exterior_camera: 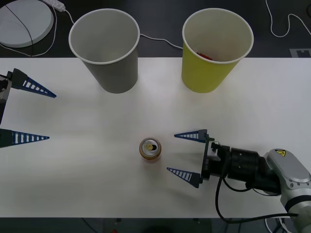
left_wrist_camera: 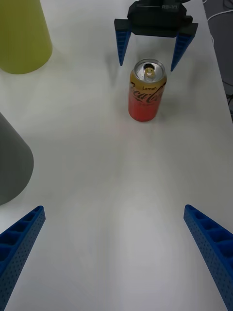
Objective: Put the can into the green bin and the plastic bottle into the gray bin
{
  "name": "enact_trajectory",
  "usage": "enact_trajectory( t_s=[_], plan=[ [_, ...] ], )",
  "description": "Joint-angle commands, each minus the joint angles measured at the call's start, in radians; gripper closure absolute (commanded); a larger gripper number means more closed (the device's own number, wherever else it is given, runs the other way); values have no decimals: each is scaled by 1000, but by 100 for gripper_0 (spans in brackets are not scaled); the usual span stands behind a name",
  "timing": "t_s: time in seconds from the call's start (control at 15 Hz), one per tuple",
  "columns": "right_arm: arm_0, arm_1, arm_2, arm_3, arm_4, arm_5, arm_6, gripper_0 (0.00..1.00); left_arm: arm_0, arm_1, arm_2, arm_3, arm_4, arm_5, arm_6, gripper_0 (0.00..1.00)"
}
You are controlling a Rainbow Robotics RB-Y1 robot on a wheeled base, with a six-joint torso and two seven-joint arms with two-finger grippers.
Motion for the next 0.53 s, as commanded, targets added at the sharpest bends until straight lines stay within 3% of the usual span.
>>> enact_trajectory(
  t_s=[0.07, 0.53],
  plan=[
    [-14, 9, 71, -1, -26, 60, 10, 0, 0, 0, 0, 0, 0, 0, 0, 0],
    [-40, 40, 186, 1, -59, 188, 36, 0, 0, 0, 0, 0, 0, 0, 0, 0]
  ],
)
